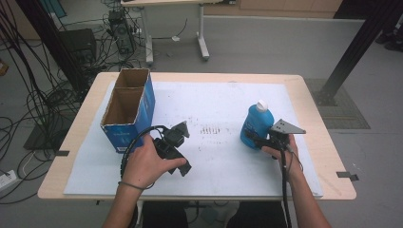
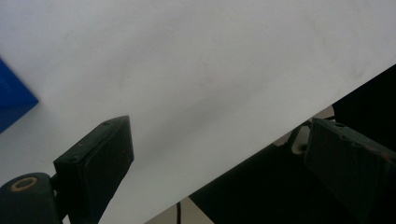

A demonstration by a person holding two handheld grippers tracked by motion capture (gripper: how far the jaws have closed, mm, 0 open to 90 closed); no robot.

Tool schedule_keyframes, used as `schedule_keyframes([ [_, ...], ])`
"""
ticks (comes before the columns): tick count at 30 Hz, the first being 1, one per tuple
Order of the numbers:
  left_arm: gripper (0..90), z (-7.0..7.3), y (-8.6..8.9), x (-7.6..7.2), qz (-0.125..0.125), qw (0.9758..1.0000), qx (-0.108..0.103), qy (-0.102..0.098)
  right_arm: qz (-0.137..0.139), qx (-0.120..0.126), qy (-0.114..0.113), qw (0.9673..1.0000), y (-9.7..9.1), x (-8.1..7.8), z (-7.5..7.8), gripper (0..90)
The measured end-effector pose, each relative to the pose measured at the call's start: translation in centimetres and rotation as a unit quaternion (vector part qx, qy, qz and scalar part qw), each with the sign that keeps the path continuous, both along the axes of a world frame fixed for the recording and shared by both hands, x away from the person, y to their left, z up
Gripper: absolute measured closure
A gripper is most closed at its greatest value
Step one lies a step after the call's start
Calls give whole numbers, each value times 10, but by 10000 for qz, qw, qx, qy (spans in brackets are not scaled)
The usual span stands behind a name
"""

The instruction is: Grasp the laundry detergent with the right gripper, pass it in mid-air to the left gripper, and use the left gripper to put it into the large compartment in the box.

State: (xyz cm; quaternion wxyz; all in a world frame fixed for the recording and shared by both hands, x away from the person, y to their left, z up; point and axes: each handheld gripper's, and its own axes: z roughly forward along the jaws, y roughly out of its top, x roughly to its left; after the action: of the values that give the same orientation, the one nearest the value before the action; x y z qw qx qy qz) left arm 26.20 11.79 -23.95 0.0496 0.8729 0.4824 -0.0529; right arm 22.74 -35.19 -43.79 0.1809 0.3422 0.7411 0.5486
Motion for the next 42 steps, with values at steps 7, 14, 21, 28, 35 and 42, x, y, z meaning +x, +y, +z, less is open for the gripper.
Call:
schedule_keyframes([
  [7, 83, 0, 0, 1, 2, 10000, 1, 3, 7, 2, -48, 10000, 0, 0, -1, 412],
  [14, 83, 0, -1, 1, -8, 10000, 3, 2, 31, 21, -63, 10000, -1, 0, -3, 414],
  [21, 83, 0, -2, 1, -14, 10000, 0, 3, 32, 23, -72, 10000, -1, 0, -3, 414],
  [28, 84, 0, -2, 1, 8, 10000, -2, -3, 20, 18, -73, 10000, -1, -1, -3, 415],
  [35, 83, 0, -3, 0, 1, 10000, 6, 4, 12, 17, -78, 10000, 0, -1, -3, 415],
  [42, 83, 2, -2, 0, 14, 10000, -12, -21, 3, 17, -82, 10000, 0, -2, -3, 415],
])
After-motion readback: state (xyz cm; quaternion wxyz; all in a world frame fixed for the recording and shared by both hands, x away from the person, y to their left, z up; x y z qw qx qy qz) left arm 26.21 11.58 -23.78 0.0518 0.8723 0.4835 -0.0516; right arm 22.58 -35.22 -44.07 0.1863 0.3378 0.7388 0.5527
